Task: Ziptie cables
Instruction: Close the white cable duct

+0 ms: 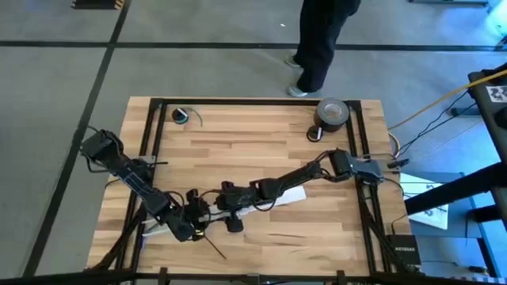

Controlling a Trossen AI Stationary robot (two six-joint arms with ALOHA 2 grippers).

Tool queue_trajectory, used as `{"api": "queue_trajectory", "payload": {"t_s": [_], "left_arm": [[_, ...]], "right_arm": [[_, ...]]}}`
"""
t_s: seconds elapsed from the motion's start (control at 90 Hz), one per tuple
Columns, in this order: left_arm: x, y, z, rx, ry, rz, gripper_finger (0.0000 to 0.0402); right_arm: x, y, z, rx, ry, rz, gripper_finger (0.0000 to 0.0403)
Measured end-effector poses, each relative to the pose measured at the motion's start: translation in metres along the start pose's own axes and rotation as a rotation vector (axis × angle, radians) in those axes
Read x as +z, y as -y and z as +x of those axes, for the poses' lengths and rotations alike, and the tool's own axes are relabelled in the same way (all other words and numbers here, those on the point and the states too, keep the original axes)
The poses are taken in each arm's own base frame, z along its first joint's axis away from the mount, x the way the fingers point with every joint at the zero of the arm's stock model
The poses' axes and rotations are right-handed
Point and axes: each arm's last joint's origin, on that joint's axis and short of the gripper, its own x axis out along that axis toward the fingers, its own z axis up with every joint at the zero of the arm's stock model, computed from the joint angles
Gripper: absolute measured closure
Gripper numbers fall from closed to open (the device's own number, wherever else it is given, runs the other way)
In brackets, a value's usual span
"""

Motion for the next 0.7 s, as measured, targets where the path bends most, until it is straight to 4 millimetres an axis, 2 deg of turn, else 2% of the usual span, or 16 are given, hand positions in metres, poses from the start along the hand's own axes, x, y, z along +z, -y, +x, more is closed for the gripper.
{"api": "queue_trajectory", "payload": {"t_s": [0.267,0.6,0.7], "left_arm": [[0.006,-0.003,0.000,-0.014,-0.009,-0.006,0.0162],[0.011,-0.002,0.002,-0.029,0.023,-0.005,0.0162],[0.012,-0.002,0.002,-0.027,0.026,0.002,0.0162]], "right_arm": [[0.010,0.002,-0.024,-0.006,-0.195,-0.042,0.0057],[-0.002,-0.001,-0.023,-0.040,-0.259,-0.053,0.0057],[-0.002,-0.001,-0.023,-0.042,-0.259,-0.061,0.0070]]}}
